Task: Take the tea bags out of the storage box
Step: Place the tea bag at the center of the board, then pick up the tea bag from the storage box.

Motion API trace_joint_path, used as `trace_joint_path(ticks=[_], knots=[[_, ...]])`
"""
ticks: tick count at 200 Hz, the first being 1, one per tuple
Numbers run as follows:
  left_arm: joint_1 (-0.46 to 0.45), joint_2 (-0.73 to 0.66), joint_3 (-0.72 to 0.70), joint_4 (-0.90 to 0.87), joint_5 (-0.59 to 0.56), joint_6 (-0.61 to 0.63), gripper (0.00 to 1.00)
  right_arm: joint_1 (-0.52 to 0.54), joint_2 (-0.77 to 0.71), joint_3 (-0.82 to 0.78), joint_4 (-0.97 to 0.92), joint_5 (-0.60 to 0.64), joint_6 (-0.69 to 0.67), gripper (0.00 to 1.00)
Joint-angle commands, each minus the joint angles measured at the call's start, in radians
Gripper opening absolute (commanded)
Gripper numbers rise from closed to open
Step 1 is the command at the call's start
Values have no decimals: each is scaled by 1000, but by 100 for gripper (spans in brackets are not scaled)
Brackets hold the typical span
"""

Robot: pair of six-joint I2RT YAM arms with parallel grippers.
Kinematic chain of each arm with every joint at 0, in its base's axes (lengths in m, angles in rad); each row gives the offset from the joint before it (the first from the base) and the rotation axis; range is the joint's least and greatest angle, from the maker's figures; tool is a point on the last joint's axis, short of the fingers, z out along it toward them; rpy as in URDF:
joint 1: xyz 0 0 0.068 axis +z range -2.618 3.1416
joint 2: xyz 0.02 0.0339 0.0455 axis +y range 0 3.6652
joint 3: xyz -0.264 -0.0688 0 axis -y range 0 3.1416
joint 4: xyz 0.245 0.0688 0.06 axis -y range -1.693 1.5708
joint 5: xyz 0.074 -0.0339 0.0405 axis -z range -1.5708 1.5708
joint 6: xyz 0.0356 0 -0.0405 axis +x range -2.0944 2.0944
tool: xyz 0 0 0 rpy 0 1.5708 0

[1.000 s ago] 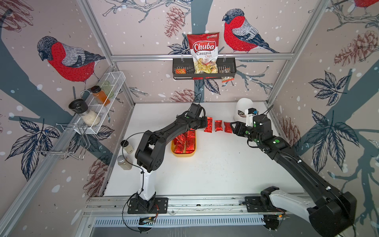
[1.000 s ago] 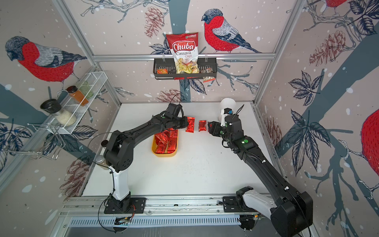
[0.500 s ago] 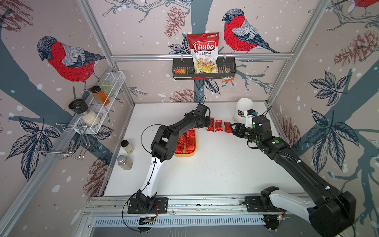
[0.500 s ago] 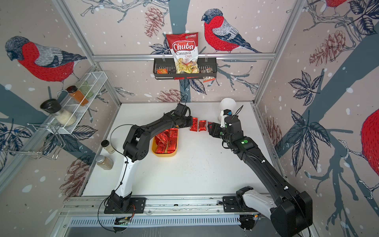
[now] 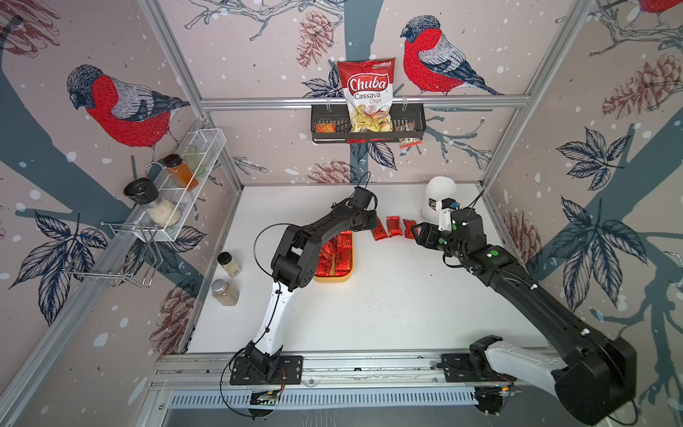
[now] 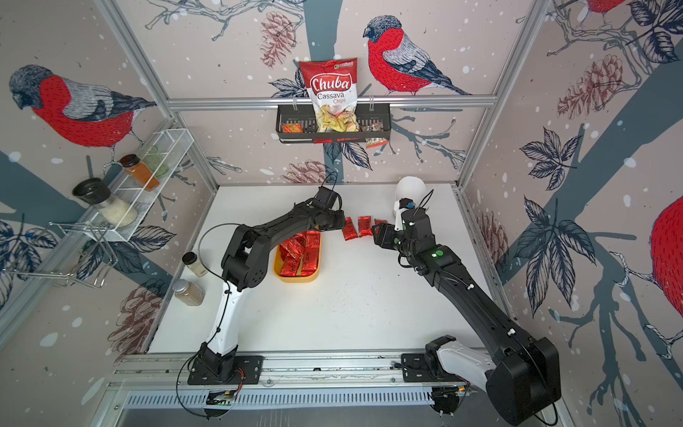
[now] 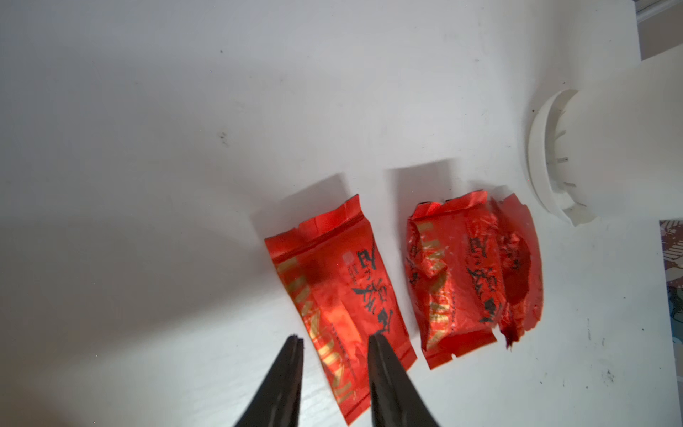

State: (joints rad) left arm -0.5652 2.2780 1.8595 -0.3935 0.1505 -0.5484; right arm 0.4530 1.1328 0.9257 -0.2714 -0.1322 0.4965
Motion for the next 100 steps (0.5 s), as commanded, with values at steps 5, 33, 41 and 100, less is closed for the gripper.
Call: trace_joint_path(ticks=[5, 33, 41, 100], knots=[[1, -80, 1, -23, -31, 36, 37, 46, 32, 27, 12, 27, -3, 66], [7, -253, -145, -2, -68, 48, 38, 122, 97, 61, 33, 47, 10, 66], [14, -309, -208, 10, -73, 48, 38, 145, 115, 73, 42, 51, 14, 66], [115, -681, -725, 118, -11, 27, 39, 251, 320, 172, 84, 10, 27, 65]])
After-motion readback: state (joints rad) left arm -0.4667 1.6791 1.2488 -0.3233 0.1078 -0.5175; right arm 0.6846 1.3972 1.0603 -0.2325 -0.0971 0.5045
